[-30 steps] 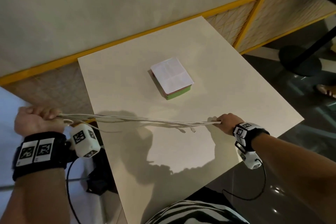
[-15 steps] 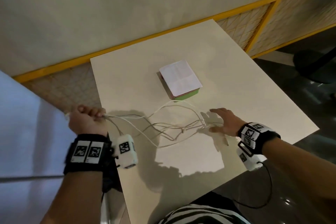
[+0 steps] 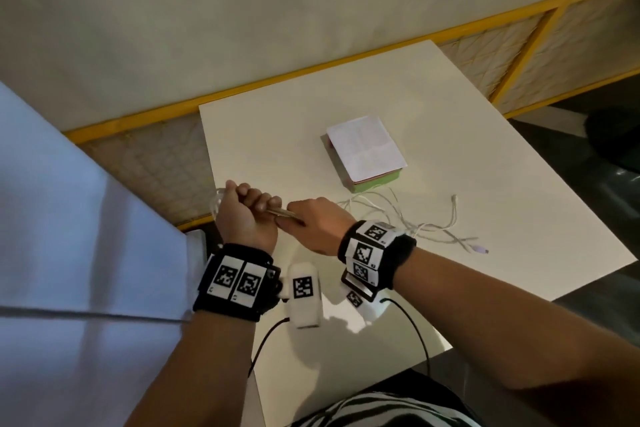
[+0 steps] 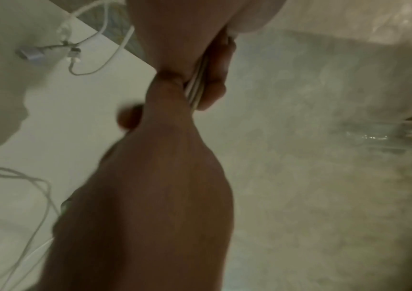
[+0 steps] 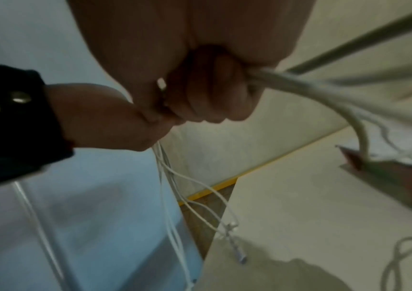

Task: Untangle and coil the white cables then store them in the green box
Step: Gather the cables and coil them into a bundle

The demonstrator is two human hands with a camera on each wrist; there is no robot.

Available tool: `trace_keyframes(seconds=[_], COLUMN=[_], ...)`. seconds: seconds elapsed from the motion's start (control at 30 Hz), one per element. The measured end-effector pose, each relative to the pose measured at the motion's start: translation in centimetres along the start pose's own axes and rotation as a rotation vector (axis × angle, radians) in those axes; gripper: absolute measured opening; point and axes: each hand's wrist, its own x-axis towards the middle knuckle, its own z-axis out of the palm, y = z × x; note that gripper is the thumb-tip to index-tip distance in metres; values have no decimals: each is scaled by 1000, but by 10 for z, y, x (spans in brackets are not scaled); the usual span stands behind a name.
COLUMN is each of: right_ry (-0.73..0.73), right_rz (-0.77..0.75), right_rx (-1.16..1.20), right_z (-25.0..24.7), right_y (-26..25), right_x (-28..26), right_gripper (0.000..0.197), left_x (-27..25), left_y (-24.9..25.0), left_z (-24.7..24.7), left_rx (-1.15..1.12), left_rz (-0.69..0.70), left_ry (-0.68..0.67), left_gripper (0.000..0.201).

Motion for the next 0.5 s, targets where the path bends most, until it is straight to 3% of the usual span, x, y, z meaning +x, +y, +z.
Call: trace_keyframes(seconds=[0.13,0.4,0.5], right_ry=[-37,-20,3], right_rz=[-21,53,90], right_rx=[-143,-227,-245], right_z=[-9,-15,-17], right_y=[19,67,96], right_x=[-16,-66,-87], right_gripper=[50,43,52], left_x=[4,10,20], left_y=[5,4,12], left_z=[-9,-16,-24], left_rx=[-33,-35,-56], left_rz=[-77,-165,-164], left_ry=[5,2,15], left_gripper=[43,43,42])
